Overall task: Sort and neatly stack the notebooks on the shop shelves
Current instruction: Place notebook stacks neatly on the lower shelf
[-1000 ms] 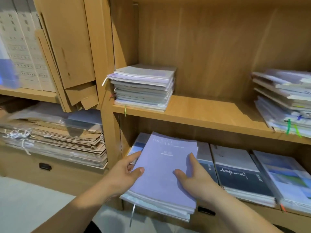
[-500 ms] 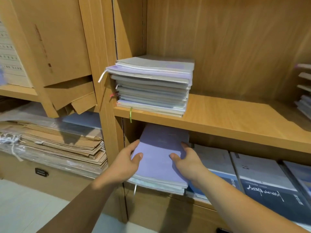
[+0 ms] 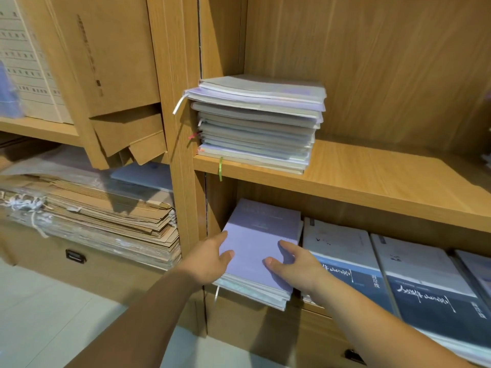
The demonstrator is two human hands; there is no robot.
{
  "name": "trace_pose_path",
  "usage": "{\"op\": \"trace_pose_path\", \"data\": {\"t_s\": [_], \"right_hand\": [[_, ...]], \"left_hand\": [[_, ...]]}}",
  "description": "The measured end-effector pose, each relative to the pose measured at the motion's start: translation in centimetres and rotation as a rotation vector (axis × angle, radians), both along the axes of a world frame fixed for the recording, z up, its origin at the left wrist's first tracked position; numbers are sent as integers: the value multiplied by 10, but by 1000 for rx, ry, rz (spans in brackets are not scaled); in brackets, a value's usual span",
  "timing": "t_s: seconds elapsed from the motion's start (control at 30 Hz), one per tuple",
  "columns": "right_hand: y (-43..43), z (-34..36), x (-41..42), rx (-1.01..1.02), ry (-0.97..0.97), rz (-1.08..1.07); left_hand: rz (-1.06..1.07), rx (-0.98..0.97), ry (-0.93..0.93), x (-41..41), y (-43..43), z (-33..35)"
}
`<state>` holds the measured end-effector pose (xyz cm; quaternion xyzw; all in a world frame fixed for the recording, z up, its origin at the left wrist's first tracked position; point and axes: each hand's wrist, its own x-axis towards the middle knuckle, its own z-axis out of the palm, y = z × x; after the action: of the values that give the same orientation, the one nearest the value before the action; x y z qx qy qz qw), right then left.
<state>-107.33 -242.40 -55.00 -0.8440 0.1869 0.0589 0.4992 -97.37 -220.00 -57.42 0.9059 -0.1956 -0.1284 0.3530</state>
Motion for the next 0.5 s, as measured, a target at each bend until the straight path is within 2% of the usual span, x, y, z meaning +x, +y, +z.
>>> {"op": "trace_pose_path", "data": {"t_s": [0.17, 0.27, 0.4, 0.5], "right_hand": [[5, -6, -18, 67, 99, 193], [14, -9, -22, 31, 88, 206], [21, -14, -25, -13, -7, 122], [21, -20, -25, -60, -63, 97]], "left_hand": [[-219, 49, 176, -6, 31, 5], [-168, 45, 175, -6, 28, 0], [-155, -104, 213, -3, 28, -10], [-133, -136, 184, 0, 27, -14]]}}
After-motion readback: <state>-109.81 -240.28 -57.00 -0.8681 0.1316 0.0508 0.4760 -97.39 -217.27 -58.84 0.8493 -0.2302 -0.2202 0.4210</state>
